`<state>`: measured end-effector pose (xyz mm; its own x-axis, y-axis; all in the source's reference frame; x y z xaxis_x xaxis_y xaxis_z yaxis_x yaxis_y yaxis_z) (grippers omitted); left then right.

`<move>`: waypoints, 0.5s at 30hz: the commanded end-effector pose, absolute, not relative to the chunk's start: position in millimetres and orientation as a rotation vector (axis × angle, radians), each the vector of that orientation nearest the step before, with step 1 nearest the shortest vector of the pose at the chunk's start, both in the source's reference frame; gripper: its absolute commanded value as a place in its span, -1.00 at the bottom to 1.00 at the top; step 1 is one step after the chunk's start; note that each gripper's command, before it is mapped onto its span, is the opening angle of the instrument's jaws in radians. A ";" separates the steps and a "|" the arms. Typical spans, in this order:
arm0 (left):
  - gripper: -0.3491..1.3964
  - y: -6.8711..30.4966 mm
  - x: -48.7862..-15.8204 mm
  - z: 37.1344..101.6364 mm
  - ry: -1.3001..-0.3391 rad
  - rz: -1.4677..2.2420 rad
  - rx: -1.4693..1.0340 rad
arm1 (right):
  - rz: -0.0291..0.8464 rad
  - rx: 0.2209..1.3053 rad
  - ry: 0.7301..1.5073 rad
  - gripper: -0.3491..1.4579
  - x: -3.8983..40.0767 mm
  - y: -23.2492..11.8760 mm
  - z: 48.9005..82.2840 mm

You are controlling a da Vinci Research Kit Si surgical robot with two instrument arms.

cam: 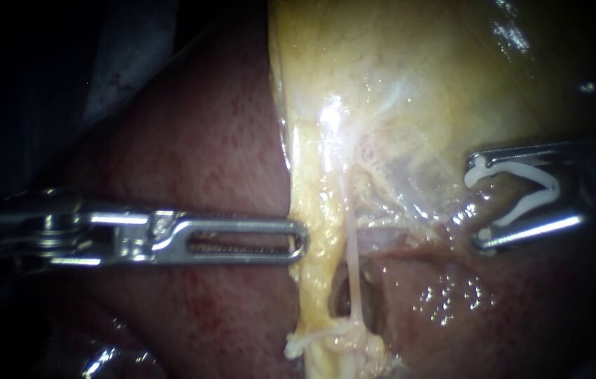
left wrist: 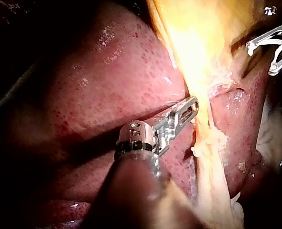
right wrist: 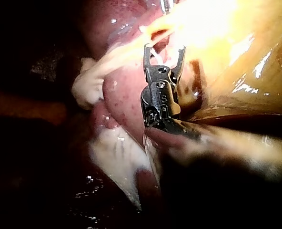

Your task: Clipping second clip left tube

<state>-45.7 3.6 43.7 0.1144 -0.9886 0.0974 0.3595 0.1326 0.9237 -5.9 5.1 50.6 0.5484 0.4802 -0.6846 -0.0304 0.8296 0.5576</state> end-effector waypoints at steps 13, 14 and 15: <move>-0.98 3.4 -44.1 42.3 -0.918 -1.206 0.904 | 0.311 0.536 0.955 0.03 -5.6 4.5 51.1; -0.98 3.4 -43.9 42.1 -0.918 -1.205 0.905 | 0.309 0.538 0.956 0.03 -5.6 4.4 51.2; -0.98 3.3 -43.6 41.9 -0.915 -1.207 0.912 | 0.309 0.538 0.956 0.03 -5.6 4.4 51.2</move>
<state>-43.3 3.2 41.7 0.1228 -0.9886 0.0866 0.3497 0.1248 0.9285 -5.6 4.3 51.3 0.5475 0.4765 -0.6879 -0.0140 0.8272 0.5618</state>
